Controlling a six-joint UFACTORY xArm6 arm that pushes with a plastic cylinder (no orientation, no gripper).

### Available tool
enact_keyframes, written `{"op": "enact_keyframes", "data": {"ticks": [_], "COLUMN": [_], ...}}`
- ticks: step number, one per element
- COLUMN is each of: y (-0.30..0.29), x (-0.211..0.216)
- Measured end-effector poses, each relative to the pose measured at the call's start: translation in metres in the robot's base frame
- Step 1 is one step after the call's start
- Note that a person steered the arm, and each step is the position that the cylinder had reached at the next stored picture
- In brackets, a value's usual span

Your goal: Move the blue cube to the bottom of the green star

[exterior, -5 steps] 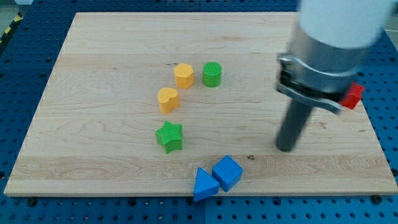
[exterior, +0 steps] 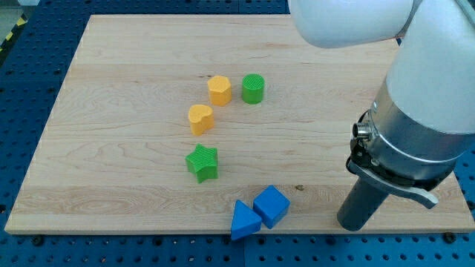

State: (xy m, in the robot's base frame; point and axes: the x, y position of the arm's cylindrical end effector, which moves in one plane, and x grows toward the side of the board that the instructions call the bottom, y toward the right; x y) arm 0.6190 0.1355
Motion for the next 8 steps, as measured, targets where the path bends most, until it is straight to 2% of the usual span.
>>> {"op": "enact_keyframes", "data": {"ticks": [1, 4, 6, 8], "y": [-0.006, -0.151, -0.223, -0.238], "x": [0.000, -0.012, -0.013, -0.018]}}
